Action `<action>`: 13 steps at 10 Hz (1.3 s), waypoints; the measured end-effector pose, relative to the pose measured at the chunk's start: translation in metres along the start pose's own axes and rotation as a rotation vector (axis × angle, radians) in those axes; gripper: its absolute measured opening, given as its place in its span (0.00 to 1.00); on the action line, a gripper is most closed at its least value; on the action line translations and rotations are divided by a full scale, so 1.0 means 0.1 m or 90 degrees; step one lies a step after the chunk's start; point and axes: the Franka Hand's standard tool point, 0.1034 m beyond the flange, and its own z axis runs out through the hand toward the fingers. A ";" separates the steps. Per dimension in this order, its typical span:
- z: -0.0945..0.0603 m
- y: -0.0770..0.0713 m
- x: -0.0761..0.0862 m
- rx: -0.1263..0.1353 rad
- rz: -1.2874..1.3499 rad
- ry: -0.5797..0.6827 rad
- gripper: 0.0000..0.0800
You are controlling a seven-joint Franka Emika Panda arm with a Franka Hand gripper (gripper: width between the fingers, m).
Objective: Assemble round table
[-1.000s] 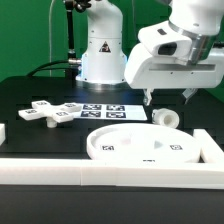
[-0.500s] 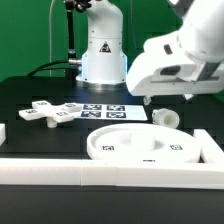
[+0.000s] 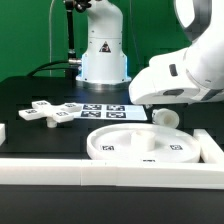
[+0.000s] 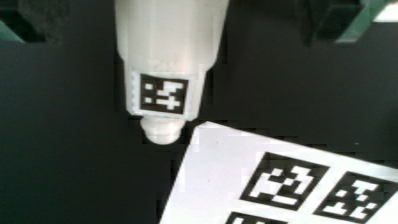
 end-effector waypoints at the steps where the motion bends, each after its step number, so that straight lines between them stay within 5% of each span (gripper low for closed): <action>1: 0.05 -0.03 0.05 0.000 0.002 -0.003 0.81; 4: 0.23 -0.07 0.13 -0.002 -0.002 -0.020 0.81; 7: 0.26 -0.06 0.17 0.000 -0.001 -0.016 0.81; 9: 0.26 -0.05 0.18 0.001 -0.001 -0.012 0.51; 13: 0.24 -0.05 0.19 0.000 -0.002 -0.006 0.51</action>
Offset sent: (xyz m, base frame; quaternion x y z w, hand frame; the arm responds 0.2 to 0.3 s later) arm -0.0015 -0.0020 -0.0276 -0.0154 -0.0289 0.0096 0.9994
